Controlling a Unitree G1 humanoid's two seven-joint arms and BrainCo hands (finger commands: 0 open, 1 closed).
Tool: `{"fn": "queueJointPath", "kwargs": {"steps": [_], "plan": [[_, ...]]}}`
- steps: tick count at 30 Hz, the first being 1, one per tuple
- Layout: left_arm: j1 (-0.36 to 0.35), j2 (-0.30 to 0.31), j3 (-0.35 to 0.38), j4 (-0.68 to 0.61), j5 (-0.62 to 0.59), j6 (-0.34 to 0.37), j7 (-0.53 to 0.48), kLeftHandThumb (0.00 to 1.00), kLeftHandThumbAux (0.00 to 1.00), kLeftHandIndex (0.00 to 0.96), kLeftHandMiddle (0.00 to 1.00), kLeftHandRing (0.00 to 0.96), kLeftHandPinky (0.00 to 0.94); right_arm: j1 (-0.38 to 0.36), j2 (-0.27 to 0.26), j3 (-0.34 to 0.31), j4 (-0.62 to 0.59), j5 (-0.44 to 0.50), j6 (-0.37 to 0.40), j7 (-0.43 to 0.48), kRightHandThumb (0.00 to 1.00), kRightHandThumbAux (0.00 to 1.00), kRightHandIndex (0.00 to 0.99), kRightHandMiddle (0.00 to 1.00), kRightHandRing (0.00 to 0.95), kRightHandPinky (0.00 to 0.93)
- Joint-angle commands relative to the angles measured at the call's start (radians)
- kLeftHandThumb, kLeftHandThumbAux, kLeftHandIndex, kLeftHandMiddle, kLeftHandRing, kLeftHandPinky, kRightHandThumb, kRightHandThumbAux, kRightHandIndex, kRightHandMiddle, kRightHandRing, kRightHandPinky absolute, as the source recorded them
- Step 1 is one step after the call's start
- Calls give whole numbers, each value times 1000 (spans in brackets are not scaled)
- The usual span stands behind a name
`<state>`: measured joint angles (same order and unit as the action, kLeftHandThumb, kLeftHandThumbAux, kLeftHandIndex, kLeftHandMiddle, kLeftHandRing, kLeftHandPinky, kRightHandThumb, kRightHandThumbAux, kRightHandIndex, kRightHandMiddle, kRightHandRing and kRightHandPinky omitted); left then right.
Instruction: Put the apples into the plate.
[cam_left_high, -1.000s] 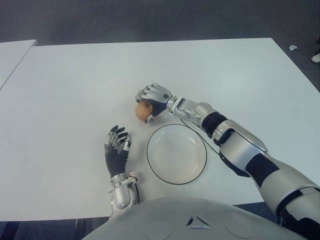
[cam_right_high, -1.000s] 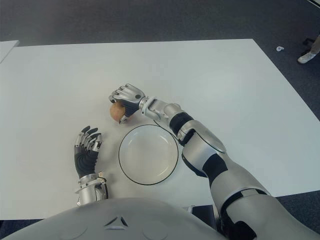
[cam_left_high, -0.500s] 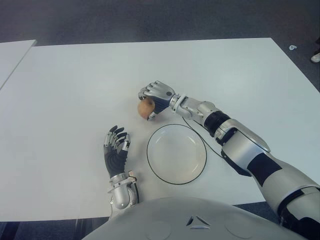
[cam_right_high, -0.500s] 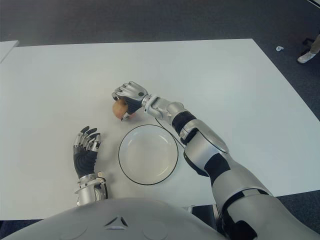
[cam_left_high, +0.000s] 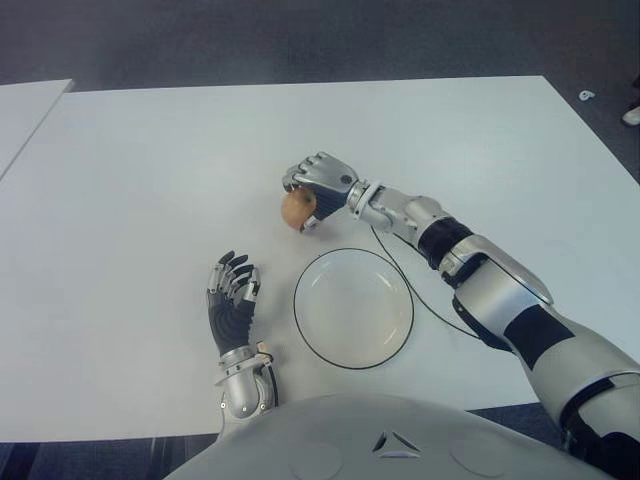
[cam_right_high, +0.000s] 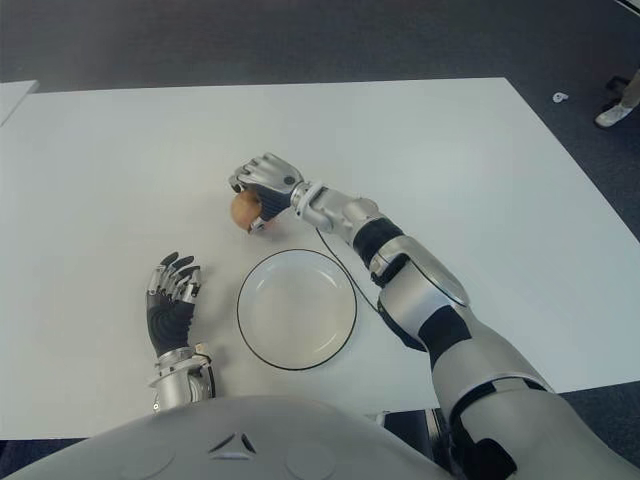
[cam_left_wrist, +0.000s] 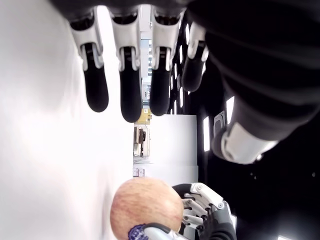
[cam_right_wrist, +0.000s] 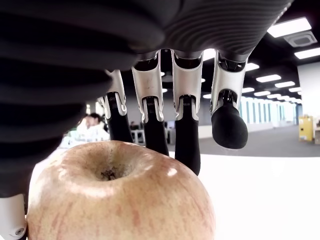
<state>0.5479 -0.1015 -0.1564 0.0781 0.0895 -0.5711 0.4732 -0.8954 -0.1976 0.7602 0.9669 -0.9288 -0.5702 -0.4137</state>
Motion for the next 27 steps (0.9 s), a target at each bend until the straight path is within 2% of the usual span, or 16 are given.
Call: {"fn": "queueJointPath", "kwargs": {"steps": [1, 6, 11, 18, 27], "plan": [[2, -55, 17, 25, -18, 38, -10, 448, 661, 236, 319, 363, 382, 28, -37, -32, -74, 17, -15, -21, 853, 677, 401, 514, 775, 773], [-1, -56, 20, 21, -16, 57, -11, 454, 661, 238, 323, 365, 383, 51, -72, -59, -153, 14, -18, -48, 853, 677, 401, 518, 789, 790], [-2, -57, 21, 14, -10, 76, -10, 456, 661, 235, 324, 364, 381, 68, -93, -81, -205, 27, -28, -36, 854, 676, 401, 524, 805, 803], [-2, -58, 22, 8, -11, 91, -13, 455, 658, 228, 320, 363, 379, 77, -109, -87, -238, 20, -26, -20, 855, 675, 402, 529, 820, 814], [-2, -60, 20, 5, -11, 102, -14, 439, 663, 217, 316, 362, 381, 95, -137, -89, -283, -7, -23, -50, 857, 673, 408, 538, 848, 842]]}}
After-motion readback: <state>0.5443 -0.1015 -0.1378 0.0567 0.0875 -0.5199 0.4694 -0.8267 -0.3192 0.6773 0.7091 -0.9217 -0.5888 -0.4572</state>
